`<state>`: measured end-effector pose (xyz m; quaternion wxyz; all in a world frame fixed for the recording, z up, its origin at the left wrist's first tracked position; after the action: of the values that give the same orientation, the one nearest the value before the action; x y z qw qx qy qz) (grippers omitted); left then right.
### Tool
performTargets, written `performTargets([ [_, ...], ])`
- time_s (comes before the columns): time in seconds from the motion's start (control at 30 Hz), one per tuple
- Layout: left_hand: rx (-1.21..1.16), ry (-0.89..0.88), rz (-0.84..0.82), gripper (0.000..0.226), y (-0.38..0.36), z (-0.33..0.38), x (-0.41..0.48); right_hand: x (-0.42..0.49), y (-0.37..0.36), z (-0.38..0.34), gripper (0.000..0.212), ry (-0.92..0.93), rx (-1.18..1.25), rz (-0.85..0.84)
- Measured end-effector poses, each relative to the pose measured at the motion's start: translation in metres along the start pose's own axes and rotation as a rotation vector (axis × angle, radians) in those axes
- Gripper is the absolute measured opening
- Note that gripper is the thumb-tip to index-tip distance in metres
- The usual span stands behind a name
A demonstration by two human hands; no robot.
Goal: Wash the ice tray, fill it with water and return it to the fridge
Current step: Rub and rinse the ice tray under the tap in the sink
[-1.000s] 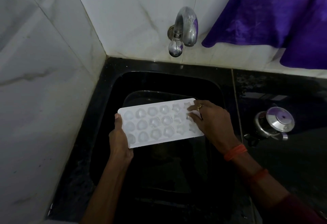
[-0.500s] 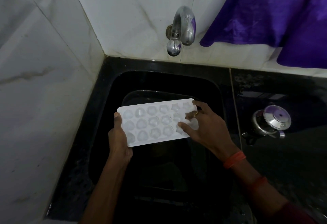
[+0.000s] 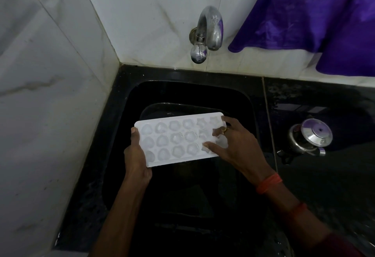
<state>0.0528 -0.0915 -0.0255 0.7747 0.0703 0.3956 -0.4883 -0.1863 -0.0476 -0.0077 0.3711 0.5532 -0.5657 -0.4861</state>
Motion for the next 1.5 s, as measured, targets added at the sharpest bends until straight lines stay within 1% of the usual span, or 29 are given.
performTargets([
  [0.13,0.001,0.008,0.0,0.052,0.001,-0.001,0.0,-0.001,-0.004,-0.001,0.061,0.011,-0.029,-0.014],
  [0.33,0.002,0.005,-0.001,0.05,0.0,-0.002,0.0,-0.002,0.003,-0.002,0.052,-0.002,-0.001,0.003],
  [0.6,0.02,-0.011,-0.022,0.049,0.001,0.001,0.0,0.0,0.003,-0.005,0.058,0.006,-0.018,-0.046],
  [0.77,0.013,-0.012,-0.016,0.049,0.0,0.002,0.002,0.002,0.004,-0.004,0.063,0.007,-0.012,-0.021],
  [1.17,0.007,-0.028,-0.021,0.045,-0.005,0.001,0.004,0.005,0.008,-0.002,0.058,-0.023,-0.016,-0.007],
  [1.4,0.008,-0.021,-0.017,0.047,-0.006,0.0,0.007,0.005,0.004,0.0,0.056,0.005,0.003,0.007],
  [1.5,0.01,-0.019,-0.007,0.048,-0.006,-0.002,0.007,0.005,0.002,0.001,0.056,-0.012,0.02,0.032],
])
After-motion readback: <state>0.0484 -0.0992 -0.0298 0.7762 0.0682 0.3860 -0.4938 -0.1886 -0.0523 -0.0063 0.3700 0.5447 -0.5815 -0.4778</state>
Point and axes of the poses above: each hand's wrist, its own x-axis towards the middle knuckle, its own y-axis out of the back of the hand, z = x × y, the point moved 1 cm from there along x, towards the middle knuckle, and after that the axes turned 13 degrees about -x, right-handed, at the moved point
